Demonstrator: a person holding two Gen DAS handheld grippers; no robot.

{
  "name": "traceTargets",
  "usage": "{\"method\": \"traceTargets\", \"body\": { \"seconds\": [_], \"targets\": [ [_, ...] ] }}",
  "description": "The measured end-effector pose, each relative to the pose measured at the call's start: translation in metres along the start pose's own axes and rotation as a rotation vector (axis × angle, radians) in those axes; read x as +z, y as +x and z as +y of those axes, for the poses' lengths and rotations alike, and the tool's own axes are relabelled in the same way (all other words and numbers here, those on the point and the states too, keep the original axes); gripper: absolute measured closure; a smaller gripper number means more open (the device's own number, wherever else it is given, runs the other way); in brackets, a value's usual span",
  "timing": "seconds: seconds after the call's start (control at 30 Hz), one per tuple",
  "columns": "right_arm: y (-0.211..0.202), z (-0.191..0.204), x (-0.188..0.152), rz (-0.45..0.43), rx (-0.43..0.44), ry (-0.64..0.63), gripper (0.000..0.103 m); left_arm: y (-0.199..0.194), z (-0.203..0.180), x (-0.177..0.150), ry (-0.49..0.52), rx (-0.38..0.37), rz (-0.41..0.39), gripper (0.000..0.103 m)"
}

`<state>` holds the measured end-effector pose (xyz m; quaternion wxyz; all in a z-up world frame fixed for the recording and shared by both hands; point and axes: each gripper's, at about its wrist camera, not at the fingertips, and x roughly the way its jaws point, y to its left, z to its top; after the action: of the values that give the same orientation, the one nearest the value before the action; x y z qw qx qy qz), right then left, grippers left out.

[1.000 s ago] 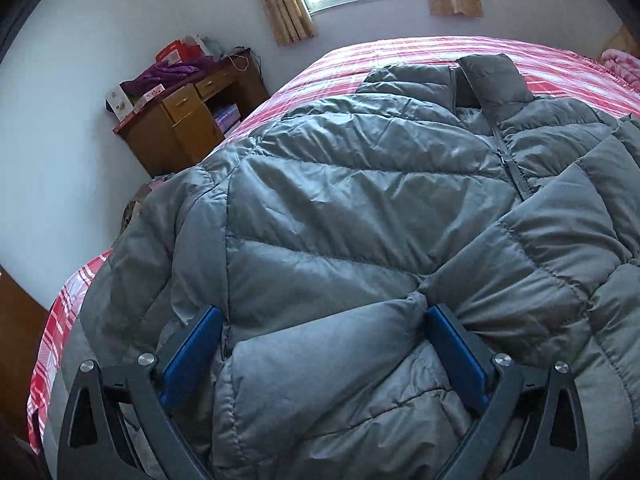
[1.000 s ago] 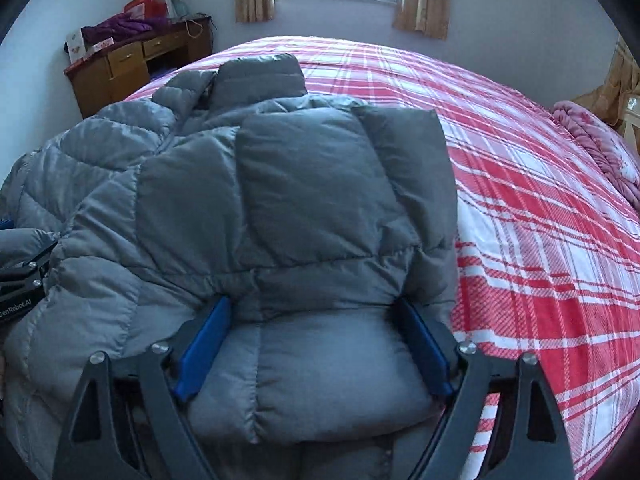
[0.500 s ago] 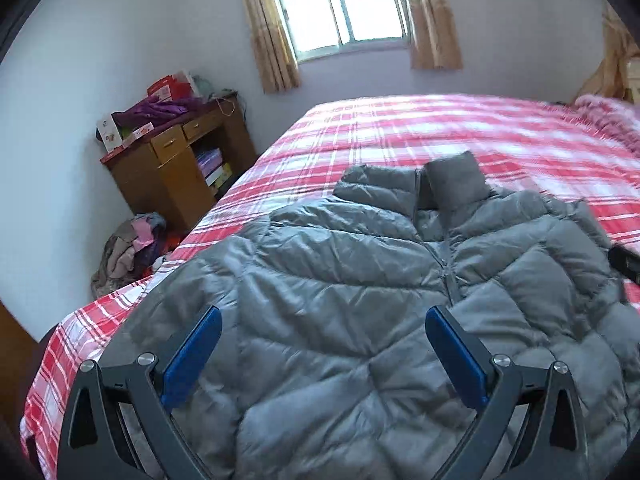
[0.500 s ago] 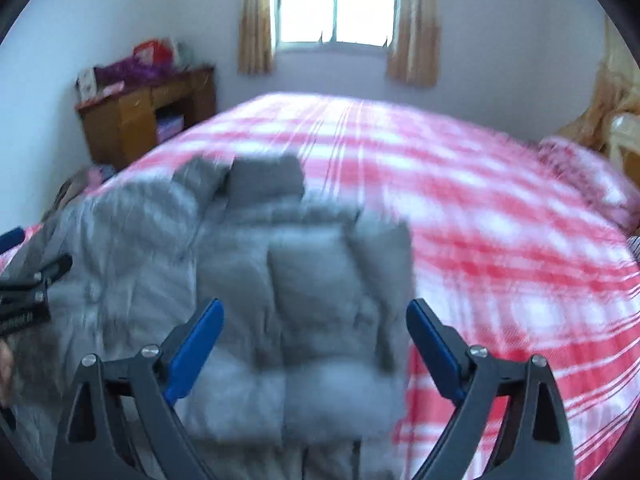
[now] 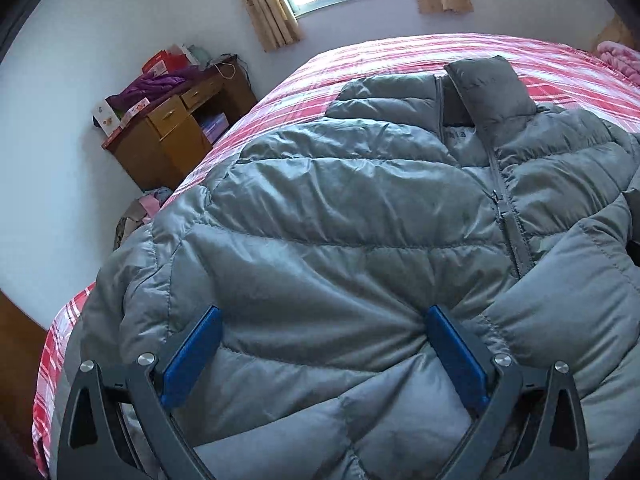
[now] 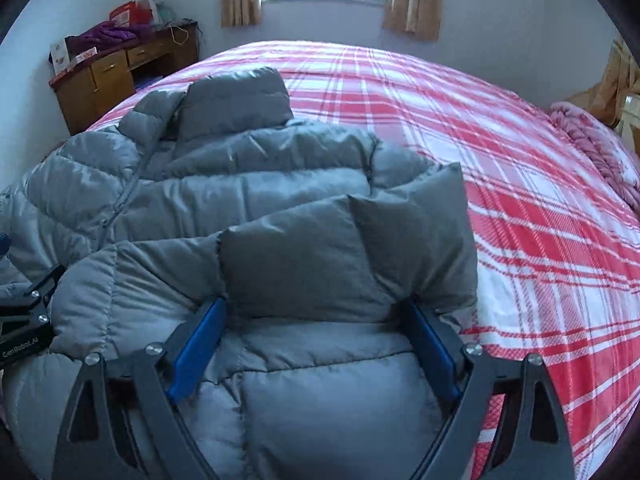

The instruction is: Fold large clothes

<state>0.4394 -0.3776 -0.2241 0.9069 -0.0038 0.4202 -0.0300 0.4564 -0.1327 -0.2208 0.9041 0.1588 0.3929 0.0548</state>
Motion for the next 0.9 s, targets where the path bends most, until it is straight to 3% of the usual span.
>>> {"method": "traceTargets", "body": {
  "seconds": [0.83, 0.9],
  "targets": [
    [0.007, 0.006, 0.001, 0.021, -0.055, -0.017, 0.007, -0.009, -0.015, -0.003, 0.035, 0.057, -0.017, 0.001],
    [0.005, 0.004, 0.002, 0.021, -0.043, -0.012, 0.005, -0.015, -0.009, 0.003, 0.049, 0.023, 0.011, 0.001]
  ]
}}
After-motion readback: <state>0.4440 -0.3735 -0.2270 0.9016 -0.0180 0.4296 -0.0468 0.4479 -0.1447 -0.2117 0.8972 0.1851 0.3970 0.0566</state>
